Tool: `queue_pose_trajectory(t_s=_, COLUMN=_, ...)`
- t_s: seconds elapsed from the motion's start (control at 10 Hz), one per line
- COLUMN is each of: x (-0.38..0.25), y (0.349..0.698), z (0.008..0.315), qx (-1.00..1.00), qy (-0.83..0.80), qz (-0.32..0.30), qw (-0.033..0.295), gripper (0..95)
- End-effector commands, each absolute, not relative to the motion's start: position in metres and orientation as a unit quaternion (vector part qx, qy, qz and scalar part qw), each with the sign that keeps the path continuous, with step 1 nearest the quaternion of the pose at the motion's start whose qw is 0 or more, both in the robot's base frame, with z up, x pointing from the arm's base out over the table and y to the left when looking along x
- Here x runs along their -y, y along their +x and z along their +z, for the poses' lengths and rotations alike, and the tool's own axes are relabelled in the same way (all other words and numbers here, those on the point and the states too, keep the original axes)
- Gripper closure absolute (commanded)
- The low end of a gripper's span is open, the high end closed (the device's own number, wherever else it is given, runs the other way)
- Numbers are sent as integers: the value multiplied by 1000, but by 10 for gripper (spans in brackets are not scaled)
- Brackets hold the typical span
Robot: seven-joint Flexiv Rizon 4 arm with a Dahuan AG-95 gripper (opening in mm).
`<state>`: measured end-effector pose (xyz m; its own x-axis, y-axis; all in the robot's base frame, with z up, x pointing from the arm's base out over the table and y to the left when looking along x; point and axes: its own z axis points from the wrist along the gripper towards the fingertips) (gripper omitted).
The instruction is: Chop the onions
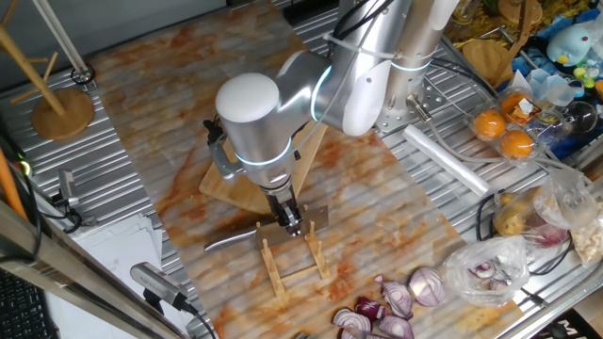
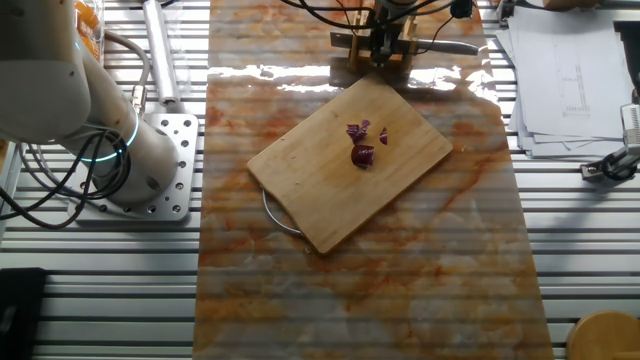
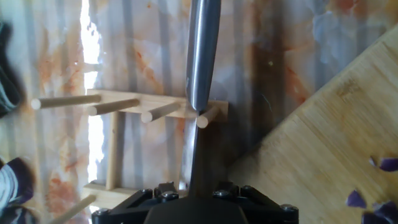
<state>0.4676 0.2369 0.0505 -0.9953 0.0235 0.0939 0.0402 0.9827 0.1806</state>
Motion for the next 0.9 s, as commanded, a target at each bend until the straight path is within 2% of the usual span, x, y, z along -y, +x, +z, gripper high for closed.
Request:
queue_pose_trajectory(t_s=0.1, x=-237, y=468, z=50, qx=995, qy=-17, qz=-90, qw=45, gripper=760)
queue_pose_trajectory(t_s=0.9, x=-238, y=468, z=43, qx=994, qy=-15, qz=-97, qw=44, gripper=760)
